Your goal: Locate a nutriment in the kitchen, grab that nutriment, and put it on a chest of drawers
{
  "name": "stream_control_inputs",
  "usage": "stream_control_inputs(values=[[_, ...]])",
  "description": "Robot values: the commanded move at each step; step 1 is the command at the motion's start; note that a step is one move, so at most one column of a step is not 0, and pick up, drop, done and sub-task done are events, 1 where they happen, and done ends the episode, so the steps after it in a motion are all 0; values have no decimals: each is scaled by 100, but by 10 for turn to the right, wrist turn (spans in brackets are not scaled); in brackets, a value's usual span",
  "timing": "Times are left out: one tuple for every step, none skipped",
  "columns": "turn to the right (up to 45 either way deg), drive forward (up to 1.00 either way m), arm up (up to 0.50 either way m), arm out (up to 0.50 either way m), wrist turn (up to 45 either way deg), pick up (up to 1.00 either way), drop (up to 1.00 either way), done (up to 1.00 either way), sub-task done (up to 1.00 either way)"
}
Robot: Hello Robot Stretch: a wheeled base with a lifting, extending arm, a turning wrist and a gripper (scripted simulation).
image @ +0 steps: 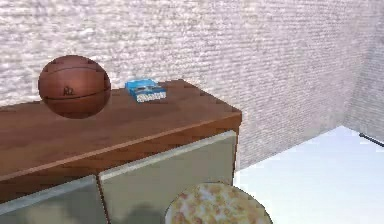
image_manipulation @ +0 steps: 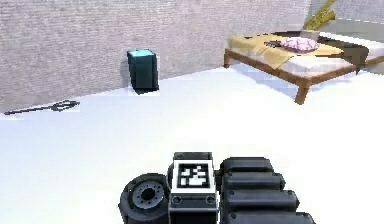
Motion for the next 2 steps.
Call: stream_control_inputs(values=[[-450, 0, 0, 0, 0, 0, 0, 0, 0], [-150, 0, 0, 0, 0, 0, 0, 0, 0]])
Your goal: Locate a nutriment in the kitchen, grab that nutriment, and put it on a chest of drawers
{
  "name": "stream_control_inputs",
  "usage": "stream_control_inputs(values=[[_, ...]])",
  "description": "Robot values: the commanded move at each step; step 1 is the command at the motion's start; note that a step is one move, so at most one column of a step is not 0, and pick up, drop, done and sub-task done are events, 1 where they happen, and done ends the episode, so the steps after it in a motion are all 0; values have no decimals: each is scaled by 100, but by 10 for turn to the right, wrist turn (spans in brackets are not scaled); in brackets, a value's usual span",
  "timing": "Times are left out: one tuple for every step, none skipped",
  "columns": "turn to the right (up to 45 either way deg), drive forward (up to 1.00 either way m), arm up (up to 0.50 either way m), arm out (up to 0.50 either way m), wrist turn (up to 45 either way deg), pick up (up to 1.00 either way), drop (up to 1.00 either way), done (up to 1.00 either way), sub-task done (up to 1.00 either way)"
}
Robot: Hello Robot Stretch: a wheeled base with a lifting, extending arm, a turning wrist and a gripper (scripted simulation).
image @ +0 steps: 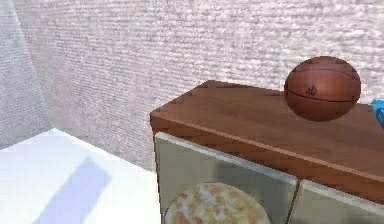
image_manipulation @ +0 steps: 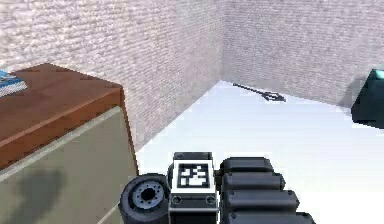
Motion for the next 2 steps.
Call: stream_control_inputs(values=[[450, 0, 0, 0, 0, 0, 0, 0, 0], [450, 0, 0, 0, 0, 0, 0, 0, 0]])
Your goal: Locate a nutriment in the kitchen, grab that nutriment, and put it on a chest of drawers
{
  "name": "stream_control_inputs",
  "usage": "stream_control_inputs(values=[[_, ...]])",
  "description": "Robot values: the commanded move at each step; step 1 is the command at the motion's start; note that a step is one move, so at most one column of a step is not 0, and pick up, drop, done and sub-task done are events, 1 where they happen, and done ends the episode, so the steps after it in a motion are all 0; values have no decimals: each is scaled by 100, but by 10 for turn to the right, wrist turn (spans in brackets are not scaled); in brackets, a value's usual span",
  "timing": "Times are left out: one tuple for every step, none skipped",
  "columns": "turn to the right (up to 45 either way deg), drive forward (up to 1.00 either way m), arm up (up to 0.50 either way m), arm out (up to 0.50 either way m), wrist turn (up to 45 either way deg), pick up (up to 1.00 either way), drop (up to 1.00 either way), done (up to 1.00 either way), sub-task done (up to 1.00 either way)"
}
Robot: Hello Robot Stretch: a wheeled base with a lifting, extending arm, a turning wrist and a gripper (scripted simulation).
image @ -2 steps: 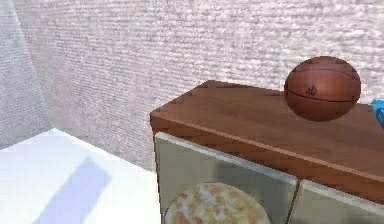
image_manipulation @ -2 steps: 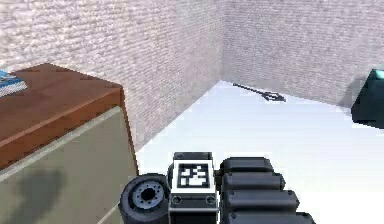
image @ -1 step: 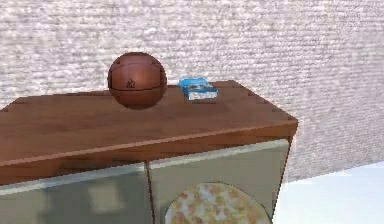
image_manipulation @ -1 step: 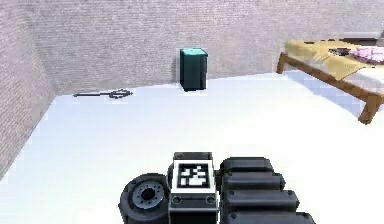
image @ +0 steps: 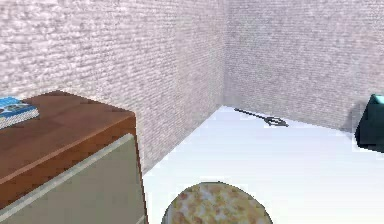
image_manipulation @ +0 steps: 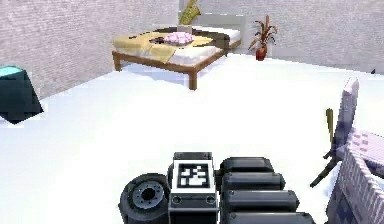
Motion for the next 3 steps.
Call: stream_control_inputs(values=[[450, 0, 0, 0, 0, 0, 0, 0, 0], [240, 0, 0, 0, 0, 0, 0, 0, 0], [-450, 0, 0, 0, 0, 0, 0, 0, 0]])
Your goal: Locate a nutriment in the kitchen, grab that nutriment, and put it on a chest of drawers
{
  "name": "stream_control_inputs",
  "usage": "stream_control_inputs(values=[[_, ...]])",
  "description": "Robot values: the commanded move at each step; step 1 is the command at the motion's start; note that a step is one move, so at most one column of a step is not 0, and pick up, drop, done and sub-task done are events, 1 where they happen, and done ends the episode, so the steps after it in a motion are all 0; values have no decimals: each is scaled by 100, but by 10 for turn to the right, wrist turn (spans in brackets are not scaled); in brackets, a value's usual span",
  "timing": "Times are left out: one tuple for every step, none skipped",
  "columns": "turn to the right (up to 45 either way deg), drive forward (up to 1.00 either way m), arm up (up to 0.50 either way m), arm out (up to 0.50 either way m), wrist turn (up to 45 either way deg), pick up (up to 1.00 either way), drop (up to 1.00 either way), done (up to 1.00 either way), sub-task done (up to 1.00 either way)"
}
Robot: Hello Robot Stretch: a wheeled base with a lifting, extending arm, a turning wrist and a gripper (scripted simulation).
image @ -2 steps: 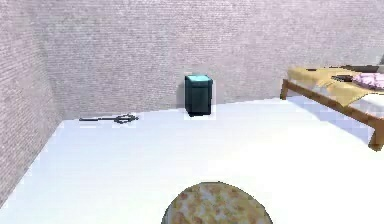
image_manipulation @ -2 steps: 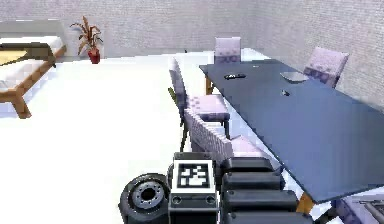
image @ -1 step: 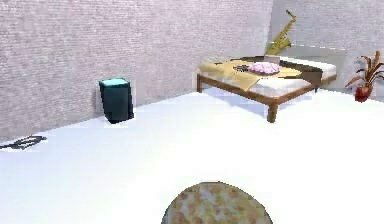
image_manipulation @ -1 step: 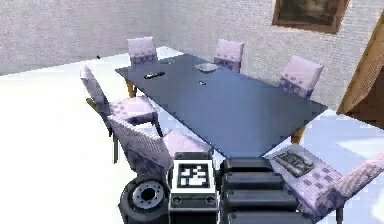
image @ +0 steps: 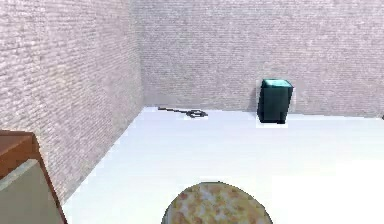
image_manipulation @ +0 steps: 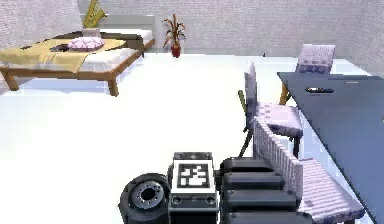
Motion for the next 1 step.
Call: stream_control_inputs(values=[[-450, 0, 0, 0, 0, 0, 0, 0, 0]])
